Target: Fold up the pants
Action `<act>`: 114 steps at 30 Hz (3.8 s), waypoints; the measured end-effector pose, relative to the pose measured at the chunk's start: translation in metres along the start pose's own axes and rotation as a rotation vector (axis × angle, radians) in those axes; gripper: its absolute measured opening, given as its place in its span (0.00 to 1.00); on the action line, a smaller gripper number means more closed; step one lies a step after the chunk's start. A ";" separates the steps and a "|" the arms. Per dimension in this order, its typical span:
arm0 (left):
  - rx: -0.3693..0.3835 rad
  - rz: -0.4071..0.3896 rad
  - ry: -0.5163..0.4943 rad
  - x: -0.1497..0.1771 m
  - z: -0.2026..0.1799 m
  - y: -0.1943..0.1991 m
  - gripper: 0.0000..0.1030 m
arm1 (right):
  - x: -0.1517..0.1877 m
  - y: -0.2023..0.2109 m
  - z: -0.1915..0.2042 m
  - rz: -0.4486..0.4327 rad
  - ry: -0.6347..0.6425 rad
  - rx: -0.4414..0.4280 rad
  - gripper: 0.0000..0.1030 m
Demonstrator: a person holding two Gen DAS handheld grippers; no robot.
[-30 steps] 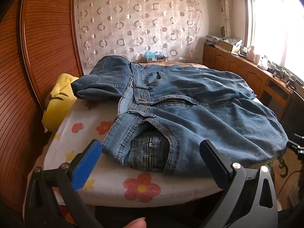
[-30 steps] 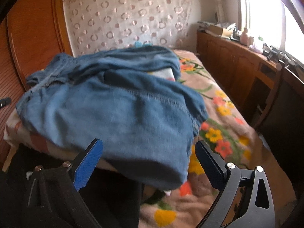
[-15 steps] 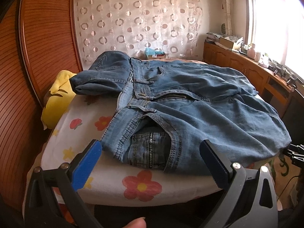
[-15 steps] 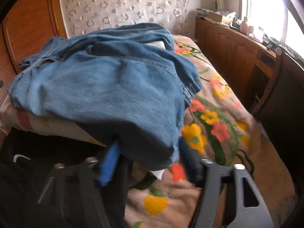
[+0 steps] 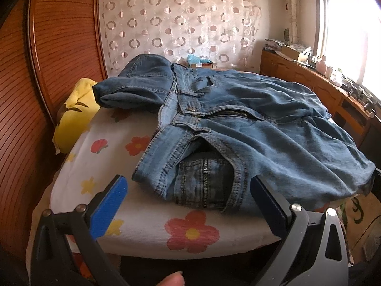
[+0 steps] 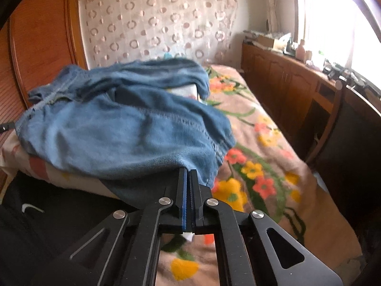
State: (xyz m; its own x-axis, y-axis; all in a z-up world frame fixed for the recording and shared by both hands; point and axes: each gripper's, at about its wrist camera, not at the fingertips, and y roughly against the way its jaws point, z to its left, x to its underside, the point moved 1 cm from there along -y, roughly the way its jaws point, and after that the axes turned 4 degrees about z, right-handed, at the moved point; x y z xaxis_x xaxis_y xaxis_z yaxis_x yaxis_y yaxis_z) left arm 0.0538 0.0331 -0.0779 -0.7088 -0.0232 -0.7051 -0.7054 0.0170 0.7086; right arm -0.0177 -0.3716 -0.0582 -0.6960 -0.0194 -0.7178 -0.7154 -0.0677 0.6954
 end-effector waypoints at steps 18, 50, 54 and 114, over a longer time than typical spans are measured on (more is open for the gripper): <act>0.070 -0.007 0.114 0.004 0.057 -0.012 0.92 | -0.057 0.012 0.020 -0.120 0.075 0.008 0.00; 0.159 -0.053 0.018 -0.043 0.043 -0.001 0.08 | -0.107 0.002 0.017 -0.192 0.137 0.055 0.00; 0.155 -0.092 -0.009 -0.067 0.038 0.007 0.08 | -0.127 -0.004 0.014 -0.218 0.148 0.068 0.00; 0.250 0.014 -0.121 -0.241 0.001 -0.160 0.33 | -0.313 -0.227 0.073 -0.027 0.269 -0.113 0.44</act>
State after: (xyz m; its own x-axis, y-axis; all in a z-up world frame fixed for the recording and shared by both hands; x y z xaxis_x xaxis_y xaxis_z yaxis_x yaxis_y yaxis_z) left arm 0.3371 0.0374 -0.0214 -0.7030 0.0978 -0.7045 -0.6645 0.2627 0.6996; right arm 0.3581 -0.2771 0.0115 -0.6244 -0.2785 -0.7298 -0.7117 -0.1824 0.6784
